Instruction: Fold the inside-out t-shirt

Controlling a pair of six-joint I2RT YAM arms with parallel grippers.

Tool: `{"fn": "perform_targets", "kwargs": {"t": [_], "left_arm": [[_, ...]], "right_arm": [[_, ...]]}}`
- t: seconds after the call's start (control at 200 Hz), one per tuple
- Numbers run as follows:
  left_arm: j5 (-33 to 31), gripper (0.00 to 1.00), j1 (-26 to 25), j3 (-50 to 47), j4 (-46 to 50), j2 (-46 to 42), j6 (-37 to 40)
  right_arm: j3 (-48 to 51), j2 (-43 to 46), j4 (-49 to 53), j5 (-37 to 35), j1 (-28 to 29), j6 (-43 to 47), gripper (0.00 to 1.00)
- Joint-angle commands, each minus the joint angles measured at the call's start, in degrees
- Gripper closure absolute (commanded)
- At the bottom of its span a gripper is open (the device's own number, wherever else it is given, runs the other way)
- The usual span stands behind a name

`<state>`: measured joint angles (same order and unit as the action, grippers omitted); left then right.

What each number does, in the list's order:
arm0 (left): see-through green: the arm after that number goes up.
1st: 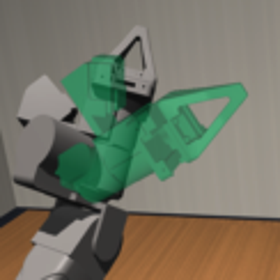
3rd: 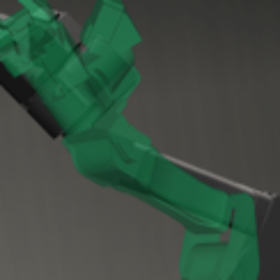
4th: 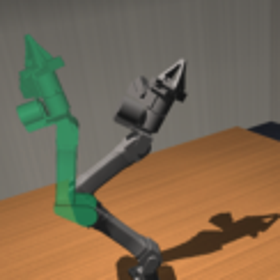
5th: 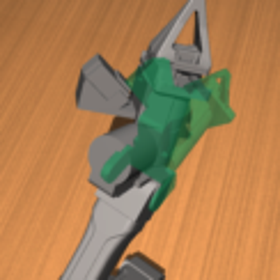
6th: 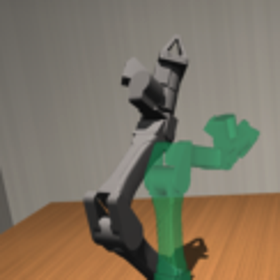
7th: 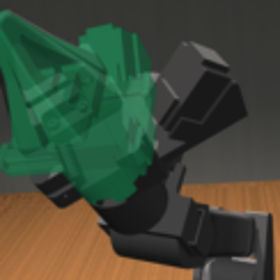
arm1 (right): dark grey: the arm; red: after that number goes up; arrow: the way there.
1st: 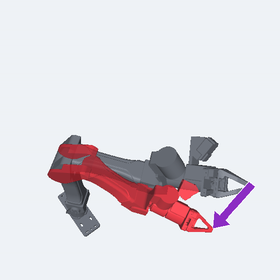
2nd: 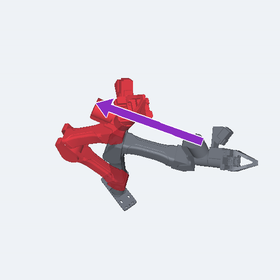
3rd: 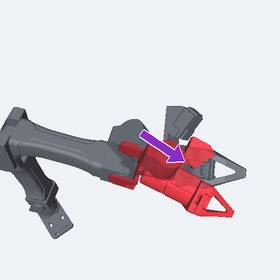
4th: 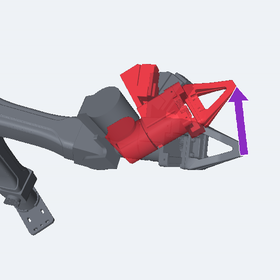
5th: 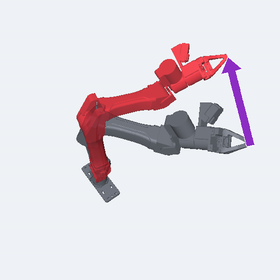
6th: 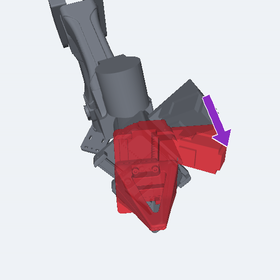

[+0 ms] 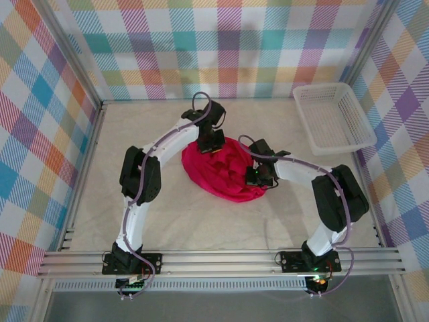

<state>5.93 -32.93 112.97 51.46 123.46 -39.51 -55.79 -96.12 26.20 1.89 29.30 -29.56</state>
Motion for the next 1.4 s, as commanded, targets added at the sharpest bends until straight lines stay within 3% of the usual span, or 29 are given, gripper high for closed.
{"fn": "perform_targets", "kwargs": {"t": [0.0, 0.195, 0.45, 0.615, 0.755, 0.89, 1.155, 1.395], "left_arm": [[0.4, 1.0, 0.5, 6.1, 4.5, -6.5, 1.0], [2.8, 1.0, 4.0, 9.9, 5.7, -13.3, 1.2], [4.6, 1.0, 12.8, 9.7, 6.0, -17.1, 1.7], [9.2, 1.0, 13.2, 7.0, 3.7, -14.8, 0.6], [12.1, 1.0, 12.8, 3.8, 1.6, -12.6, -0.5], [12.1, 1.0, 12.7, 1.5, -0.1, -13.0, -1.0], [11.6, 1.0, 12.9, 1.8, 1.0, -13.3, -0.3], [11.3, 1.0, 14.0, 1.0, 1.7, -16.0, 0.2]], "right_arm": [[1.4, -1.1, 0.6, -1.4, -0.7, -0.4, 1.0], [2.6, 0.4, 1.6, -2.1, -1.4, 0.2, 1.0], [2.6, 7.0, 6.8, -4.8, -3.0, 2.8, 1.0], [-0.2, 13.2, 8.3, 0.6, -3.1, 4.4, 1.0], [-2.4, 15.9, 5.3, 8.7, -2.8, 3.0, 0.61], [-2.6, 14.4, -2.8, 16.3, -1.0, -0.1, 0.43], [-5.6, 1.3, -21.2, 22.9, 3.0, -9.1, 0.31], [-15.1, -12.6, -23.9, 17.7, 5.6, -13.1, 0.31]]}}
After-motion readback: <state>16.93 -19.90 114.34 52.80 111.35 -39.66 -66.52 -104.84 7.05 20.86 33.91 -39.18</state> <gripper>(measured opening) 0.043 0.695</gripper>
